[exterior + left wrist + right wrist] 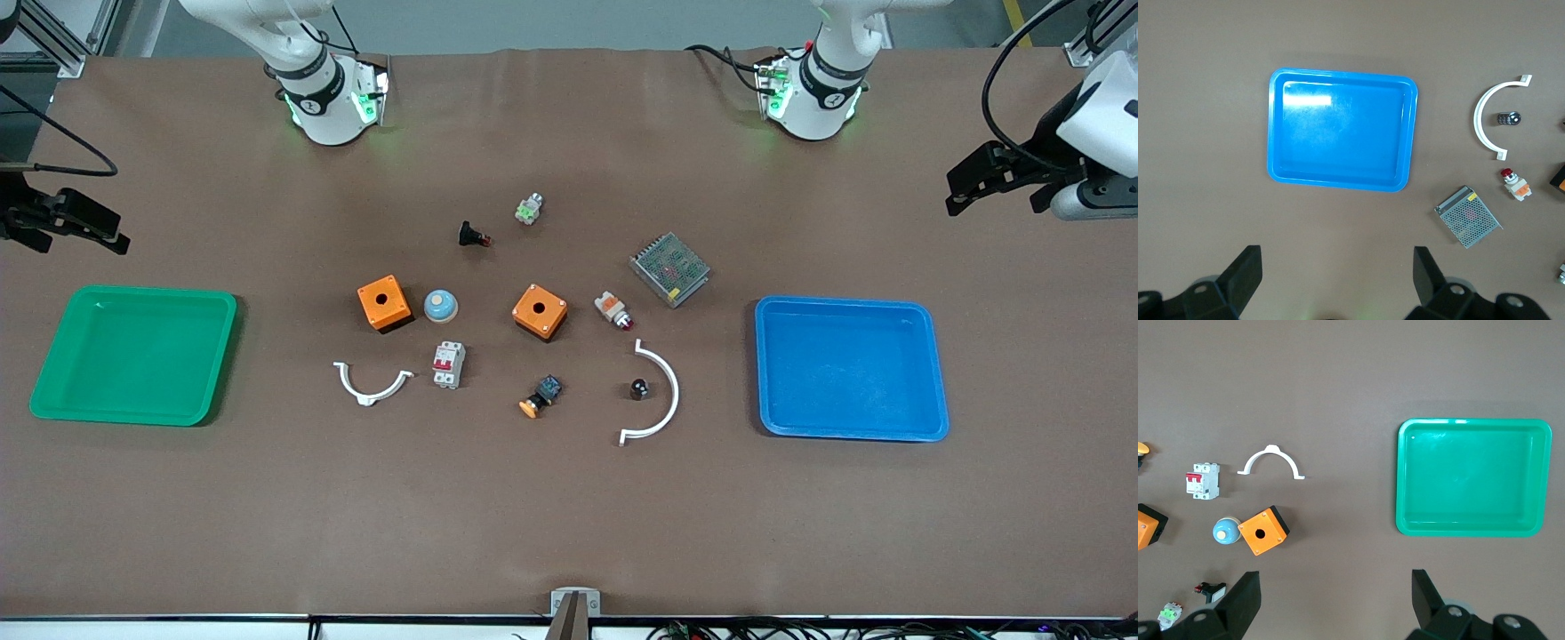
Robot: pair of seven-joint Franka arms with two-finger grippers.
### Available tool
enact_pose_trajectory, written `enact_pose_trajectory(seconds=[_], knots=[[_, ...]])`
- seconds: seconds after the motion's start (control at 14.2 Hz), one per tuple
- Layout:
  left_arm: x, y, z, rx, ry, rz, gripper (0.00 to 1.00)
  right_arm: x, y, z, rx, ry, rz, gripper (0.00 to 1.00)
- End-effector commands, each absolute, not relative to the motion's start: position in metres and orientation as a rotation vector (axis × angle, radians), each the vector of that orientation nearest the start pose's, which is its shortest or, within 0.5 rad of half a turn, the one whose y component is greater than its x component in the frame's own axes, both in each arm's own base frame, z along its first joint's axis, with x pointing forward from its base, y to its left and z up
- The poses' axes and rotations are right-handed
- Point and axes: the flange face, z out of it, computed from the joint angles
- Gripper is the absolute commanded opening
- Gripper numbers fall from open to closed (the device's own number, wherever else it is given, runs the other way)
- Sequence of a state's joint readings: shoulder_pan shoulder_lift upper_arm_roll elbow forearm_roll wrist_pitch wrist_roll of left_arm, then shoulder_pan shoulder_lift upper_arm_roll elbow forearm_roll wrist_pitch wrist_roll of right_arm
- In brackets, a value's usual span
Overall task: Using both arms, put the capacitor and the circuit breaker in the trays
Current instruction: 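Reach the right gripper to the breaker while the left gripper reaches the capacitor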
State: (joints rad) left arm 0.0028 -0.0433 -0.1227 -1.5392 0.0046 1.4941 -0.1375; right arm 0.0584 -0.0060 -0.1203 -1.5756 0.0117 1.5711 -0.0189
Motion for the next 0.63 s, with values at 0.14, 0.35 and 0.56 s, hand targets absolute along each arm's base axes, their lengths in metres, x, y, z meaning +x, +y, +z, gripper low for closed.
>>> enact_pose_trajectory(seconds=[0.14,0.35,0.56], knots=[[0.532,-0.068,0.659,-3.128,-0.004,0.014,1.00,0.548,-0.032,0.632,-3.152,0.044,-0.018,1.00],[0.554,-0.104,0.624,-3.076,0.098,0.083,1.00,0.548,-0.033,0.635,-3.151,0.046,-0.031,1.00],[0.596,-0.166,0.545,-3.061,0.226,0.164,1.00,0.549,-0.032,0.636,-3.148,0.046,-0.036,1.00]])
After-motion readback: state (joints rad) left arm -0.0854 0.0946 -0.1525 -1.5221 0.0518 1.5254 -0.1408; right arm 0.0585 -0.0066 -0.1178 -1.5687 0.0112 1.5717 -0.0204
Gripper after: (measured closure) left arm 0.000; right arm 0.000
